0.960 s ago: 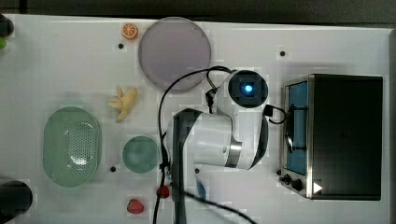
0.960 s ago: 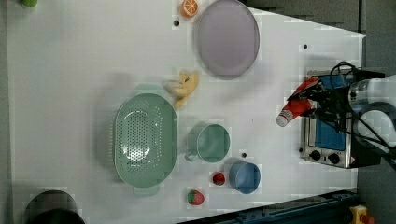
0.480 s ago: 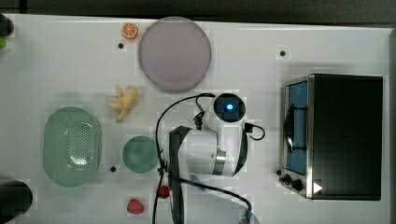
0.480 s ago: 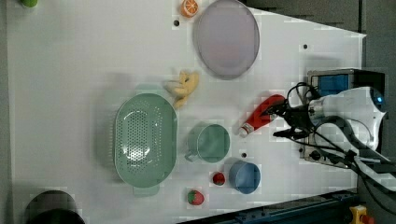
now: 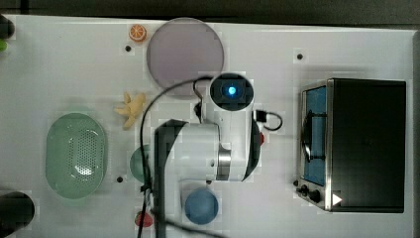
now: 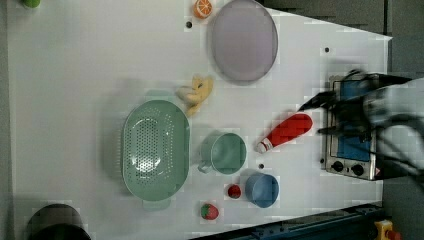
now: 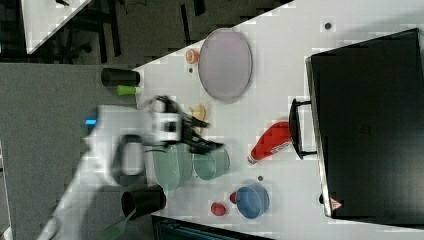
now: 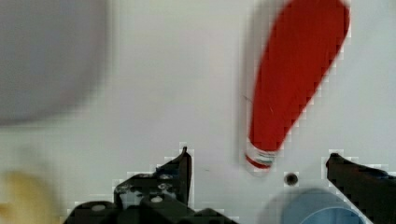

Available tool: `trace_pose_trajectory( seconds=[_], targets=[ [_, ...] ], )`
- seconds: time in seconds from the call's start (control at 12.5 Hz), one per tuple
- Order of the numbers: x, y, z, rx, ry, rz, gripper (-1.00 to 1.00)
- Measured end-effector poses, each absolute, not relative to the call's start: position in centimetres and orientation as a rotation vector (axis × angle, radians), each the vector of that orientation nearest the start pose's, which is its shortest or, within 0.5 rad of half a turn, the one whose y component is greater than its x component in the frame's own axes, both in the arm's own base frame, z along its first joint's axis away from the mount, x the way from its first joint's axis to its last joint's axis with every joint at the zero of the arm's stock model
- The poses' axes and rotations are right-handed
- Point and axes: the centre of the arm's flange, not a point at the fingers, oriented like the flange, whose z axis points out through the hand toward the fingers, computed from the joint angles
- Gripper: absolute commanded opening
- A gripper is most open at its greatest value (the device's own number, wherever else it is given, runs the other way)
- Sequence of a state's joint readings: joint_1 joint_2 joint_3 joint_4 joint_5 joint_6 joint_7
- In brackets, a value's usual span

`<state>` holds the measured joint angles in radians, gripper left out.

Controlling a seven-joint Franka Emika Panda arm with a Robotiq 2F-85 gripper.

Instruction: Pick ketchup from strainer and place it on the table

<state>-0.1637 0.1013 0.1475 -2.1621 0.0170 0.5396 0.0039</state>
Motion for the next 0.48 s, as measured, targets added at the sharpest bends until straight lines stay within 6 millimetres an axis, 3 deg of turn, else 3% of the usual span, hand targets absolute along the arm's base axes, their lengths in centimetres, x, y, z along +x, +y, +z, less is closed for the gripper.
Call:
trace_pose_trajectory(
  seconds=[0.24, 0.4, 0.48],
  targets=[
    [56.3, -0.4, 48.9, -2.857, 1.219, -0.065, 1.00],
    [56.4, 0.2, 56.4, -2.843, 1.192, -0.166, 1.00],
    [56.2, 0.6, 58.8, -2.853, 1.182, -0.162, 1.00]
  ],
)
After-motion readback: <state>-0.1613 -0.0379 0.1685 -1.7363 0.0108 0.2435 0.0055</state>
